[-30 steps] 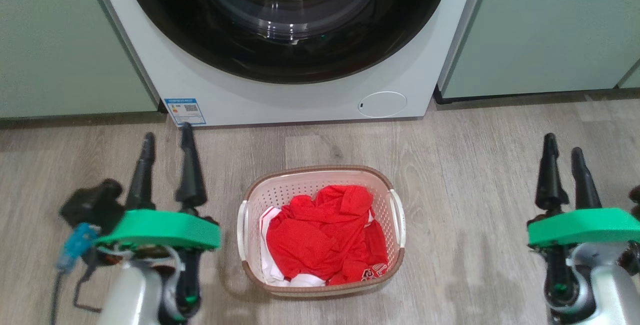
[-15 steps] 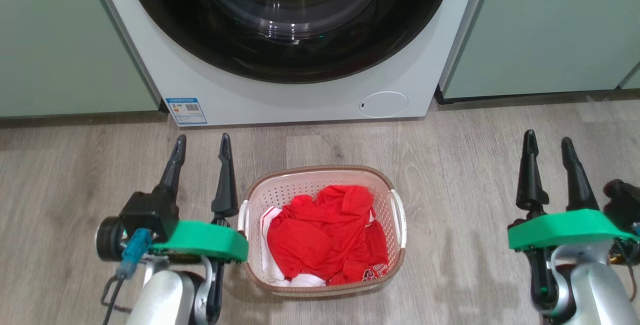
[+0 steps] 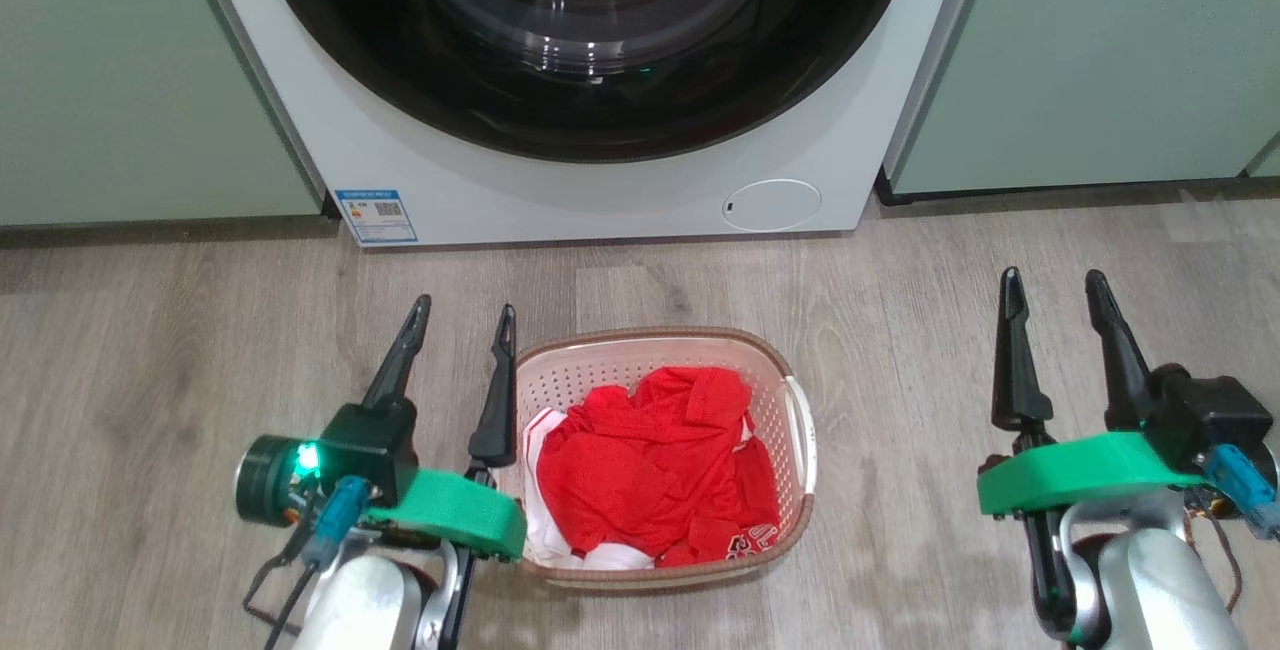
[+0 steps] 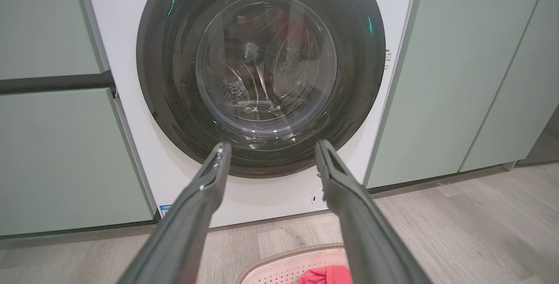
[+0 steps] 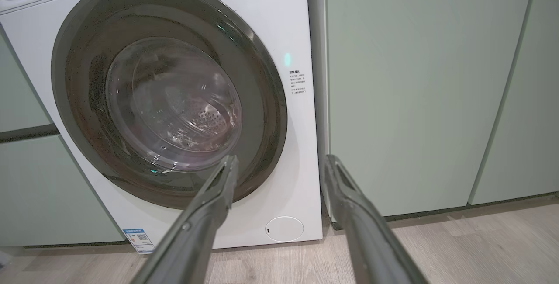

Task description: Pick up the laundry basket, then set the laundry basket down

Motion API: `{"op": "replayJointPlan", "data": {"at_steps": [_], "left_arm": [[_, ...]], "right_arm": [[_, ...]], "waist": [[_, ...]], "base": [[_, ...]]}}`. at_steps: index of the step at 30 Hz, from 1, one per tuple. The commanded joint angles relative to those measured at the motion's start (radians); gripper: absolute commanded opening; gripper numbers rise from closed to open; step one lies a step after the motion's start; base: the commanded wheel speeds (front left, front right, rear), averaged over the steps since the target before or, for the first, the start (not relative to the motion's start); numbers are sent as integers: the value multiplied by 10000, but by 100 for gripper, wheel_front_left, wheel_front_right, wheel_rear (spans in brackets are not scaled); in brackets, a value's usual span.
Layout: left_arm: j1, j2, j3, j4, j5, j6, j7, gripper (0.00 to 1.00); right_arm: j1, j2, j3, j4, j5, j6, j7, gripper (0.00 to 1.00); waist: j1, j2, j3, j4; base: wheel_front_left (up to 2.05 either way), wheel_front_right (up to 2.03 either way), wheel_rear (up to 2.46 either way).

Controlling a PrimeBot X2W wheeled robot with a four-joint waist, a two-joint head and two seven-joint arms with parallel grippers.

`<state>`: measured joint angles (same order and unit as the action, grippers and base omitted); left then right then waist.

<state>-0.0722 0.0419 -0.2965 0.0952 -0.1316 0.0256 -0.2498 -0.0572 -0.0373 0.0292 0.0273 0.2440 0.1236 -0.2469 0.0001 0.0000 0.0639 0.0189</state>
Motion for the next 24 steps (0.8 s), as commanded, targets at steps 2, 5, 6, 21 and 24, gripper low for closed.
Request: {"op": "replayJointPlan", "data": {"at_steps": [2,5,6,21,24], "left_arm": [[-470,87,231,-263,180,-34,-120,100],[-460,86,261,-99,-67,46,-120,100],[-457,86,274,-38,-204,53,-120,100],[-508,84,251,1331,-1843,-118,-120,100],[-524,84,318,1300,-1838,-73,-120,100]], "right_arm": [[-389,-129,215,-288,-164,71,-149,100],[-434,-129,206,-231,-85,71,-149,100],[-440,-129,209,-202,-35,71,-149,100],[-532,-129,351,1250,466,71,-149,100],[-560,-129,334,1289,498,71,-149,100]], "waist": [[-1,0,25,21],[-1,0,50,27],[-1,0,46,27],[-1,0,-34,13],[-1,0,-28,23]], "base": [[0,0,0],[0,0,0],[0,0,0],[0,0,0],[0,0,0]]}}
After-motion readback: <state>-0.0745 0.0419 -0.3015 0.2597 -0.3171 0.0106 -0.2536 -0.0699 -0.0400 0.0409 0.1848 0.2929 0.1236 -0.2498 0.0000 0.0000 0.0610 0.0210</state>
